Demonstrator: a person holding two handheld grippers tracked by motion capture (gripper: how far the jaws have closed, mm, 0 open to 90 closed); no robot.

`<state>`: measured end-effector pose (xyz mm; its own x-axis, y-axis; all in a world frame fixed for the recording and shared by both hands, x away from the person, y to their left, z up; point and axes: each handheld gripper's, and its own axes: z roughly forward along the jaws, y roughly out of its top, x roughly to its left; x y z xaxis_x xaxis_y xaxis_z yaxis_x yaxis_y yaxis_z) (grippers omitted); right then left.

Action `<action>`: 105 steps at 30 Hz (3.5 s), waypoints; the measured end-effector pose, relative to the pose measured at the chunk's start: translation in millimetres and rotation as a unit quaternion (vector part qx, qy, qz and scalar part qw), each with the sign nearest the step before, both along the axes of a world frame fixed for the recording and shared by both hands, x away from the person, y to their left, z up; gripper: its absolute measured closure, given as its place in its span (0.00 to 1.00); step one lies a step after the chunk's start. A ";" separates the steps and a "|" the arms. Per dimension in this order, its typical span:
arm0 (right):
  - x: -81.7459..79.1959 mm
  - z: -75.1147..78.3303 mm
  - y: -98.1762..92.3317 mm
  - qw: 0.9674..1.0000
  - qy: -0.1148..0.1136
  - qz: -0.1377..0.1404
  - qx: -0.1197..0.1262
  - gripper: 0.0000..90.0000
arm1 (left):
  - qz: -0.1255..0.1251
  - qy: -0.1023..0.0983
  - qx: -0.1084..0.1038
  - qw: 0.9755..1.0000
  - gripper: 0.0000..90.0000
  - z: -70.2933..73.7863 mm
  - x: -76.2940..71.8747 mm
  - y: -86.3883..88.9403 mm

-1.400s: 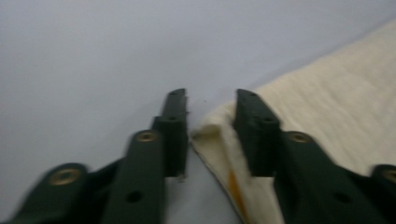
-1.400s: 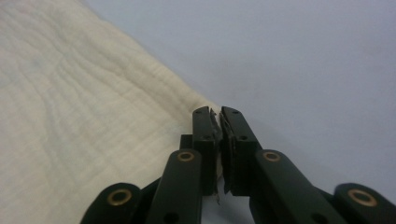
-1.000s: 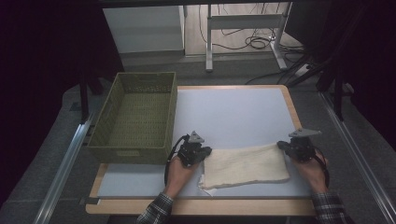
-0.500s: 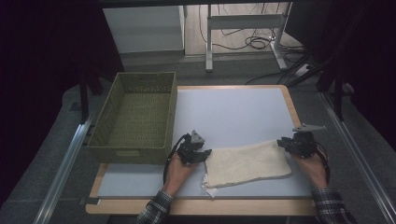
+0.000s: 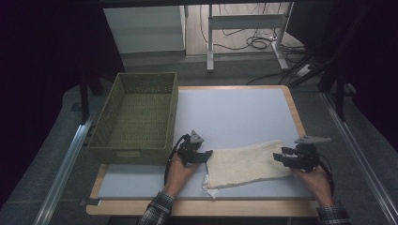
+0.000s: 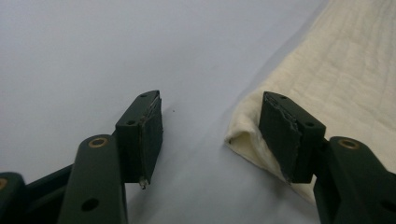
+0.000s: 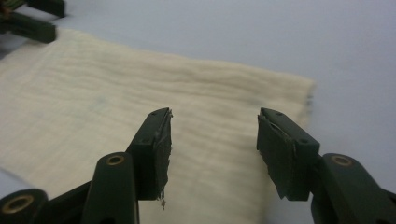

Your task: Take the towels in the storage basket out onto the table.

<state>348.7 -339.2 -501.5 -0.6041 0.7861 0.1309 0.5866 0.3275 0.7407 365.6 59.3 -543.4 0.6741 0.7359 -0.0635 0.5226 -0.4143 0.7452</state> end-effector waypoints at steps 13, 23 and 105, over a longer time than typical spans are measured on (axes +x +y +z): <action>-26.6 -3.9 56.1 0.997 -0.007 0.076 -0.013 0.45 | 0.000 0.000 -0.001 1.000 0.44 -0.2 0.1 0.2; -39.7 -6.0 96.6 0.991 -0.007 0.130 -0.014 0.45 | 0.000 0.001 -0.002 1.000 0.44 -0.2 0.2 0.3; -63.7 7.5 147.0 0.982 -0.059 0.181 -0.012 0.94 | -0.068 -0.039 -0.022 0.997 0.95 50.8 15.7 -44.6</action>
